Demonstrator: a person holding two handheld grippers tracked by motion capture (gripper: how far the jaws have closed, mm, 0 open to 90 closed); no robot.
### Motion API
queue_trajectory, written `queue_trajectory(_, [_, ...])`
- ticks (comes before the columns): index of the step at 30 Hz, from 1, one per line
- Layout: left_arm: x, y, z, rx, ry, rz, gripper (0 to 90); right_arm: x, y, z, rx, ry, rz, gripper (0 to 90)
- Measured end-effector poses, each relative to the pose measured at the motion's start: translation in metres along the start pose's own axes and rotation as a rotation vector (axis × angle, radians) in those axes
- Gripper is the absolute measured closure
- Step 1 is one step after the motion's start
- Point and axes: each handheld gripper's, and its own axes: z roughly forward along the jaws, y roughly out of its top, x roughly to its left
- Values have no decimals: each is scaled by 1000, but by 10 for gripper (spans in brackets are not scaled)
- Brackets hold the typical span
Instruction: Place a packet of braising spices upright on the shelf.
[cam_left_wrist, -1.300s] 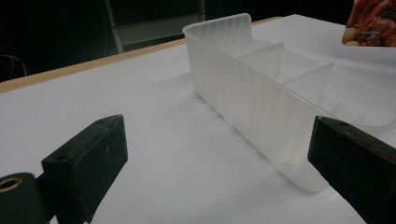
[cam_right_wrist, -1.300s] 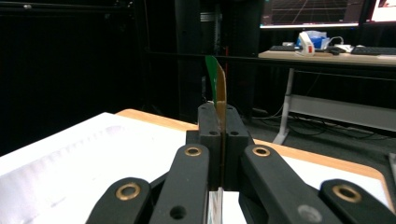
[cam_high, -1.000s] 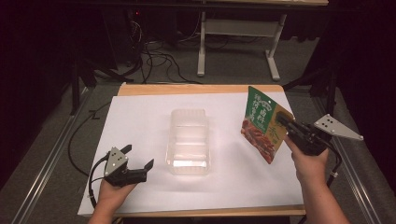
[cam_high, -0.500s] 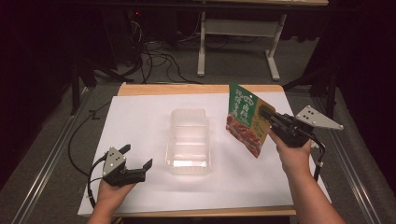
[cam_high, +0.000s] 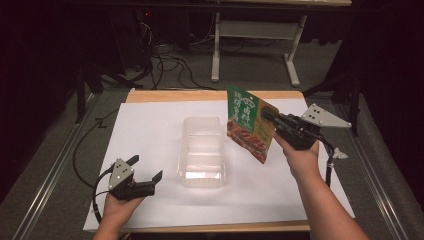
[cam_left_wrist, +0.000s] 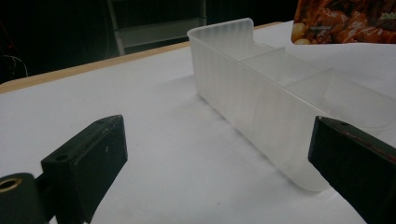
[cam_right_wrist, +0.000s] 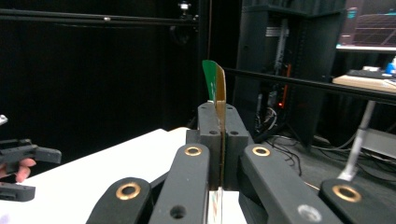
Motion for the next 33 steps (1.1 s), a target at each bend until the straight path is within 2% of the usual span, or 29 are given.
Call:
queue_trajectory(5, [0,0,-1,-2,2,-1,49,2,5,10,-6,28,-2,900])
queue_trajectory(12, [2,-1,-3,-6,3,-7,49,9,14,32,-13,71,-21,900])
queue_trajectory(15, [2,-2,-5,-7,4,-8,49,14,17,42,-21,94,-14,900])
queue_trajectory(18, [2,-2,-6,-5,2,-10,49,17,17,51,-29,117,-18,900])
queue_trajectory(26, [2,-3,-7,-8,5,-10,48,24,14,70,-20,144,-23,900])
queue_trajectory(27, [3,-3,-7,-8,5,-11,48,25,13,76,-23,160,-21,900])
queue_trajectory(33, [3,-4,-9,-7,8,-15,48,29,10,87,-19,181,-27,900])
